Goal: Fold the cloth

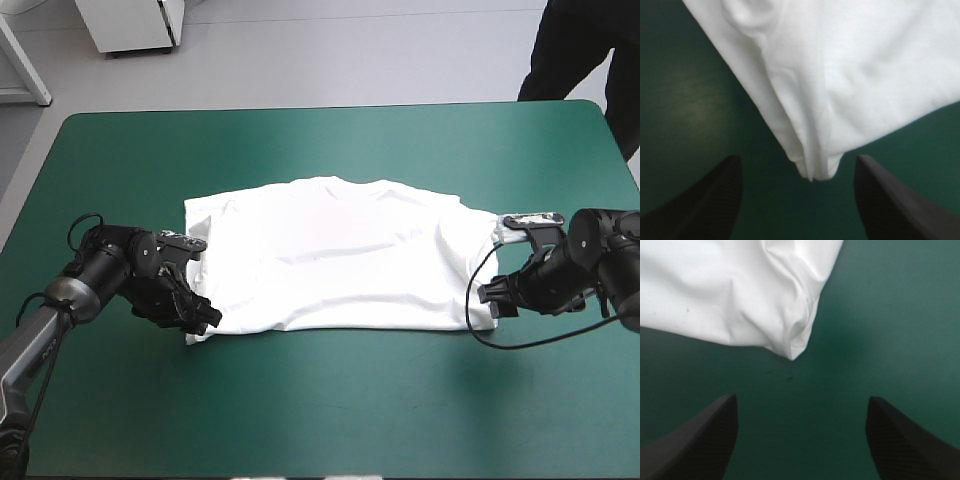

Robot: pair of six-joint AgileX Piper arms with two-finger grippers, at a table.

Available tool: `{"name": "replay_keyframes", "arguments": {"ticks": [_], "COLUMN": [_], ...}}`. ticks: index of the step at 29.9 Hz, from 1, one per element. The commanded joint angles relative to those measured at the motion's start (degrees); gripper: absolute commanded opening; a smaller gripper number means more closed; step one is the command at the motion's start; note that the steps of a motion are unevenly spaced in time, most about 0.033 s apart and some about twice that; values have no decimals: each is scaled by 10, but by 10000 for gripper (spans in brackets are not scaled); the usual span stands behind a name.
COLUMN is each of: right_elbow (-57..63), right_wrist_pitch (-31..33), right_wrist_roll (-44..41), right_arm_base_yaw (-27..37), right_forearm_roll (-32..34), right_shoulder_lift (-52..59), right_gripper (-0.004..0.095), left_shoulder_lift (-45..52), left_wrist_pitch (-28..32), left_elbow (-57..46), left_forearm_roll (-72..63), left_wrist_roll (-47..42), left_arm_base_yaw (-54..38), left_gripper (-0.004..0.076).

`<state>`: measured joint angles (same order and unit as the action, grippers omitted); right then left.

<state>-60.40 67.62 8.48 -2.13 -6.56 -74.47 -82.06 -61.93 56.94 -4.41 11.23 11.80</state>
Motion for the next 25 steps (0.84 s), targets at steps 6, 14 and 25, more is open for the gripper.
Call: {"name": "replay_keyframes", "arguments": {"ticks": [6, 14, 25], "right_elbow": [77, 77, 77], "right_wrist_pitch": [-49, -59, -87], "right_wrist_roll": [-6, -6, -9], "right_arm_base_yaw": [-1, -1, -22], "right_forearm_roll": [11, 2, 19], "right_shoulder_lift": [68, 72, 16], "right_gripper": [672, 672, 672], "left_shoulder_lift": [-2, -52, -107], "left_wrist_pitch": [21, 38, 45], "left_elbow": [9, 2, 2], "left_forearm_roll": [-11, -28, -87], "left_wrist_roll": [-2, -2, 11], "left_arm_base_yaw": [0, 0, 0], "left_gripper": [472, 471, 314]}}
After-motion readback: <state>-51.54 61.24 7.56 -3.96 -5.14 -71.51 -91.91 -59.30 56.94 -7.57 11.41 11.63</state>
